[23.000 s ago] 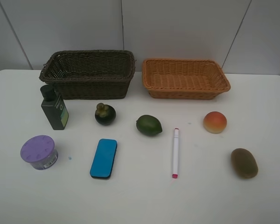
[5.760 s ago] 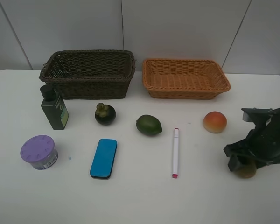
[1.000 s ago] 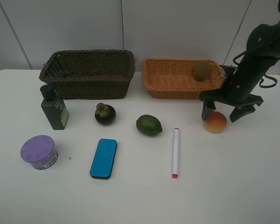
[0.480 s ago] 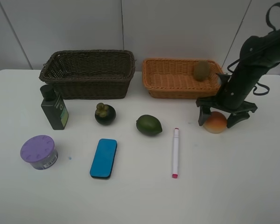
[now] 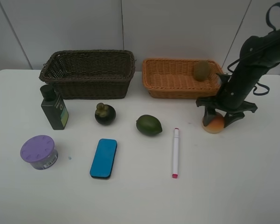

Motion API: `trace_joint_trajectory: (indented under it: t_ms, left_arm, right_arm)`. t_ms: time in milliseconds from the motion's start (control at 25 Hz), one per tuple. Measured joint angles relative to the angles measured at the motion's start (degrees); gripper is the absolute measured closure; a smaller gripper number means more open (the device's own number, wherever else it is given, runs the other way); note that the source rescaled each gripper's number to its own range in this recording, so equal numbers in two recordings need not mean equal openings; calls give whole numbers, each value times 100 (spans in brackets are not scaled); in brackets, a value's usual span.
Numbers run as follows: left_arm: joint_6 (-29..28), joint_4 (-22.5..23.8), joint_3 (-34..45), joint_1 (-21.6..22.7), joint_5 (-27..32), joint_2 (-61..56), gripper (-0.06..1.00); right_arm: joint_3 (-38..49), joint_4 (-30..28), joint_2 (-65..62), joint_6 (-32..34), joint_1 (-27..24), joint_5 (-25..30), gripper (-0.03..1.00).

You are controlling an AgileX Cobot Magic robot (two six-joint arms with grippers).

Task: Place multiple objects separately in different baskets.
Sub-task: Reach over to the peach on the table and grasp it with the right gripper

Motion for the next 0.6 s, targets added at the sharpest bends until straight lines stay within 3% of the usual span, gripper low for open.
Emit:
trace_joint_trajectory:
  t_ms: [400, 600]
  left_arm:
    - [0, 0, 0, 0, 0, 0, 94]
    - [34, 0, 0, 0, 0, 0, 94]
  right_arm:
    - [0, -6, 0, -15, 0, 37, 39]
    - [-314, -11, -301, 12, 0, 585, 39]
